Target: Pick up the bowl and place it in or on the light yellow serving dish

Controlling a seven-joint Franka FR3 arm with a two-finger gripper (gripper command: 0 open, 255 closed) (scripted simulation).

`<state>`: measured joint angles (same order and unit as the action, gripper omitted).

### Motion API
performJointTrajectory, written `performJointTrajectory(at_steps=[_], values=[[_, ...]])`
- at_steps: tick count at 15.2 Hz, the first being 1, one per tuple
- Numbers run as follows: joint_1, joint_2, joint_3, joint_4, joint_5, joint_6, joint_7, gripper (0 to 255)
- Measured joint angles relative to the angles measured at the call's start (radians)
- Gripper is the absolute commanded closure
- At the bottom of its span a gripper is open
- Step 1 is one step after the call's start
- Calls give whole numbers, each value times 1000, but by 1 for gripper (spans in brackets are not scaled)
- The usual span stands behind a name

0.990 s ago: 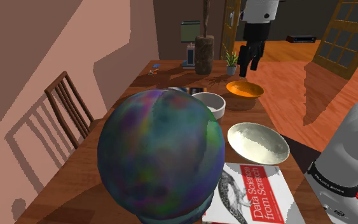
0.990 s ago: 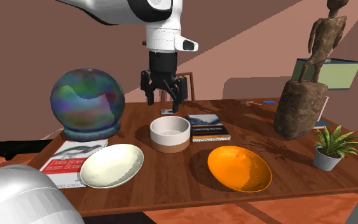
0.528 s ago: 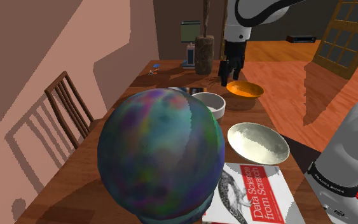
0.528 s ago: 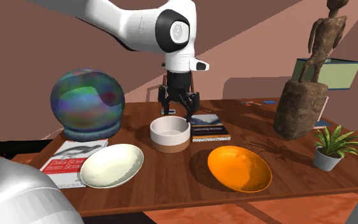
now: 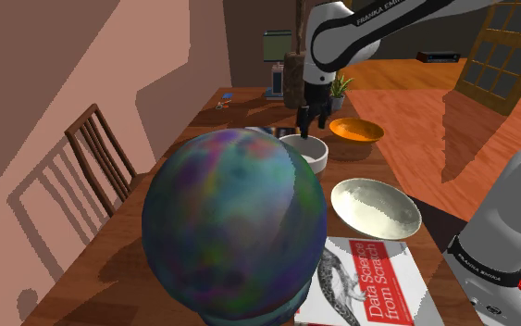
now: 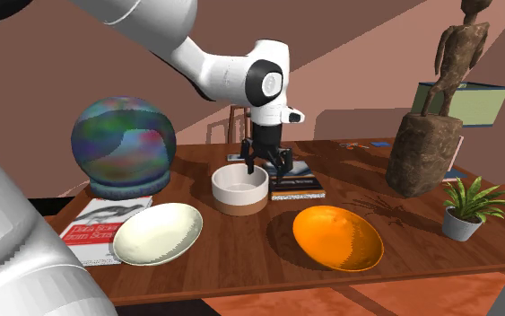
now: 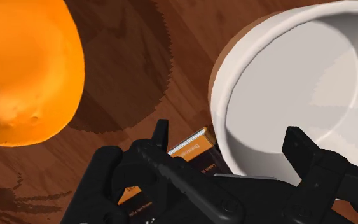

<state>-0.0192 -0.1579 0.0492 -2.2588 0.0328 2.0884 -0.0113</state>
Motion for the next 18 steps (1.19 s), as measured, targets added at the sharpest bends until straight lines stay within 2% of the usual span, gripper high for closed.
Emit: performJointTrajectory(at_steps=[7,13,14,18], values=[[1,55,2,-43,-1,99,3,0],[1,59,3,-48,-1,109,3,0],[1,59,3,-48,-1,109,3,255],[1,59,3,-48,-1,109,3,255]])
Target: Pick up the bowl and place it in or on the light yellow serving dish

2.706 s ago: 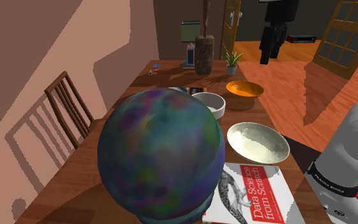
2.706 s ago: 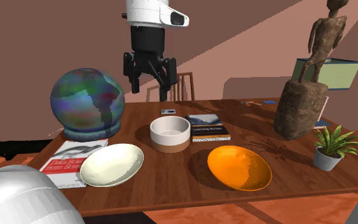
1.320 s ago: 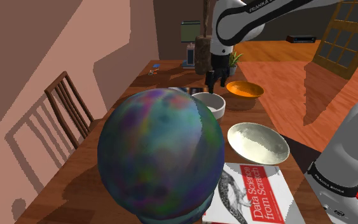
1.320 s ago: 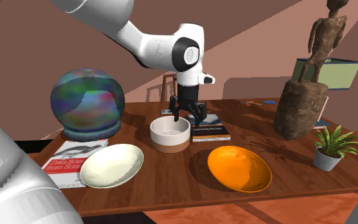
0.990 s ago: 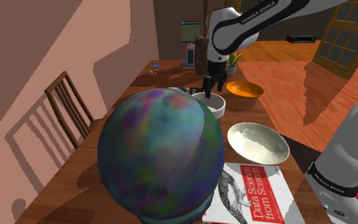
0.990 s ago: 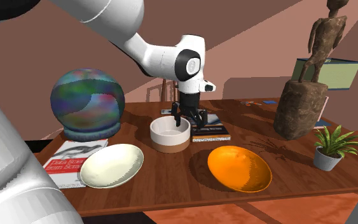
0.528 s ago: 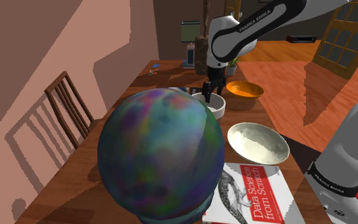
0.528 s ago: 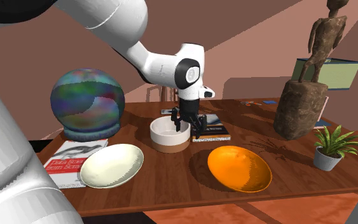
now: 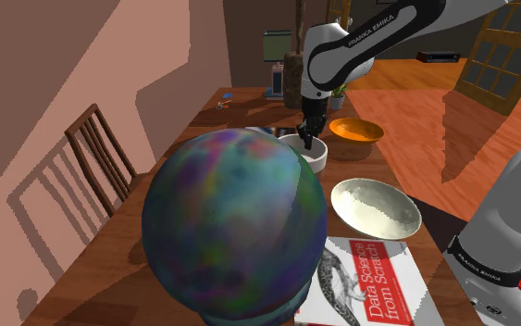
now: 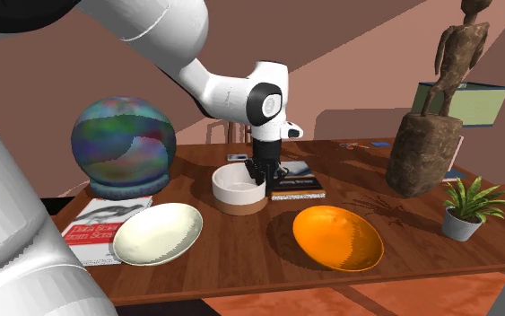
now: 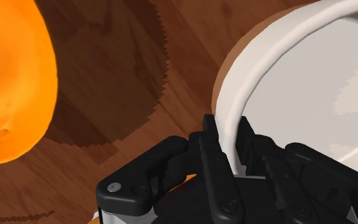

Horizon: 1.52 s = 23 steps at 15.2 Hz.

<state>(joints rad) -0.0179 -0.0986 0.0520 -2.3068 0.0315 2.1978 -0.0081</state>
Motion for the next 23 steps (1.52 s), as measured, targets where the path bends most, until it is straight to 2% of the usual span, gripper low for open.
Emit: performJointTrajectory(at_steps=[7,23], values=[[0,-4,0,2,0,-5,0,255],[0,-82,-1,134,1,-217,4,255]])
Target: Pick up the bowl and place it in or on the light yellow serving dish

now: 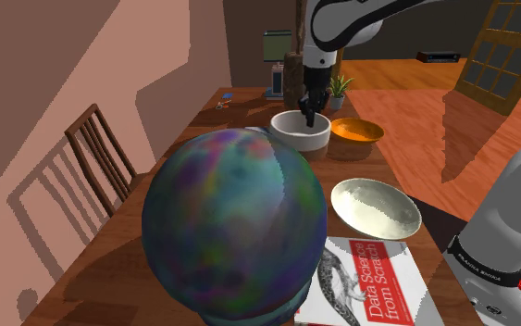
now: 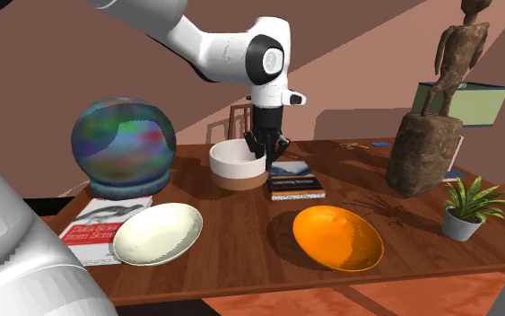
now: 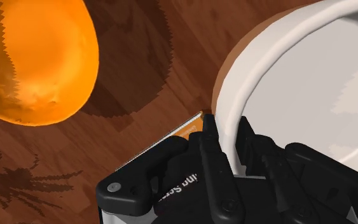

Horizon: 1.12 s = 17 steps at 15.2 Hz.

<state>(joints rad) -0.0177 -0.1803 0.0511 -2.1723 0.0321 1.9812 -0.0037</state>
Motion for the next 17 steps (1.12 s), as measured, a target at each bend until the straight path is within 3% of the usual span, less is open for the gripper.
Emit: performJointTrajectory(at_steps=[7,17], values=[[-2,-36,-3,54,0,-90,-2,255],[26,-413,18,-245,29,-167,30,255]])
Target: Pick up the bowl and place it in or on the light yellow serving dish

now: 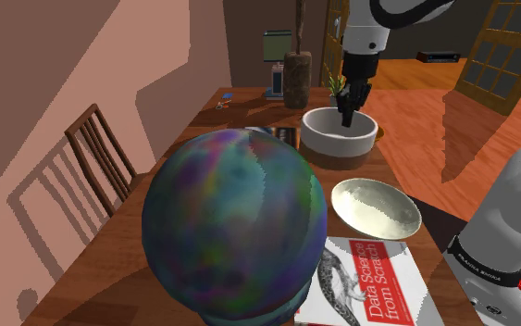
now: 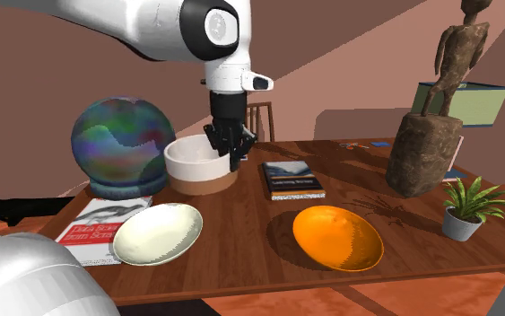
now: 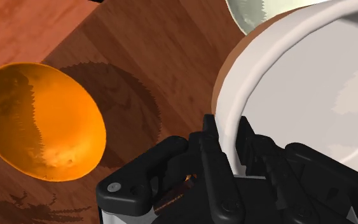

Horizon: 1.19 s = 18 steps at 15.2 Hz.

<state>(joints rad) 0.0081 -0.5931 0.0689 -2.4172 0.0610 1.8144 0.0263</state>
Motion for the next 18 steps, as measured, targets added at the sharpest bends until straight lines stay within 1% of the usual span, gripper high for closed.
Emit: performJointTrajectory(at_steps=[4,9,10,13,18], values=[[20,-182,14,-113,19,-69,22,255],[45,-409,27,-212,41,-194,50,255],[48,-427,29,-223,43,-201,52,255],[52,-452,33,-266,48,-184,54,255],[55,-457,40,-336,55,-119,52,255]])
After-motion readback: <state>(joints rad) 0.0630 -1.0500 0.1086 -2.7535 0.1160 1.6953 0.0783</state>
